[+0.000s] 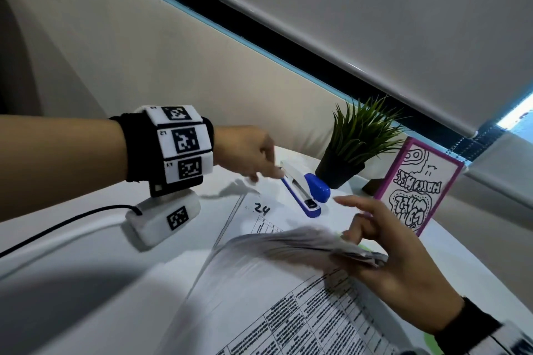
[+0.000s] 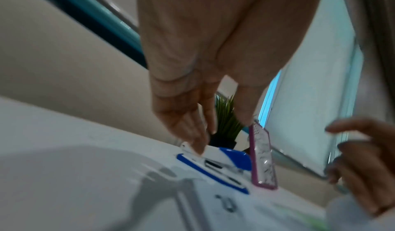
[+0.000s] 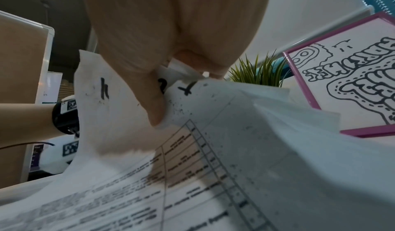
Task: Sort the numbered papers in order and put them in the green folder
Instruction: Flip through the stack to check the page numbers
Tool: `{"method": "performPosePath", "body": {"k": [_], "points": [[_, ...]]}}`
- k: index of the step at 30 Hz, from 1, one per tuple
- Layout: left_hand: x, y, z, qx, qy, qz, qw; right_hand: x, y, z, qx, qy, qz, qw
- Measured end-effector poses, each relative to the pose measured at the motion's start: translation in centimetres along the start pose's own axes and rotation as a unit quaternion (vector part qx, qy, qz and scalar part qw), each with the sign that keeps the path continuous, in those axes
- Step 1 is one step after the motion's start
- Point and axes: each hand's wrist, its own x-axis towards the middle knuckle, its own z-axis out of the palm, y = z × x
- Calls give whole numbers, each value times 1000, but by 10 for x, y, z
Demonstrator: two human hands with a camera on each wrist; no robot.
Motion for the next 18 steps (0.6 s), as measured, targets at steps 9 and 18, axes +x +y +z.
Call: {"method": "performPosePath", "body": {"k": [9, 18], "points": [[-3, -9, 21, -120, -21, -76, 990, 1, 8, 2, -12, -36, -44, 998], [-17, 7, 14, -158, -39, 46, 986, 5, -1, 0, -38, -51, -25, 998]]}}
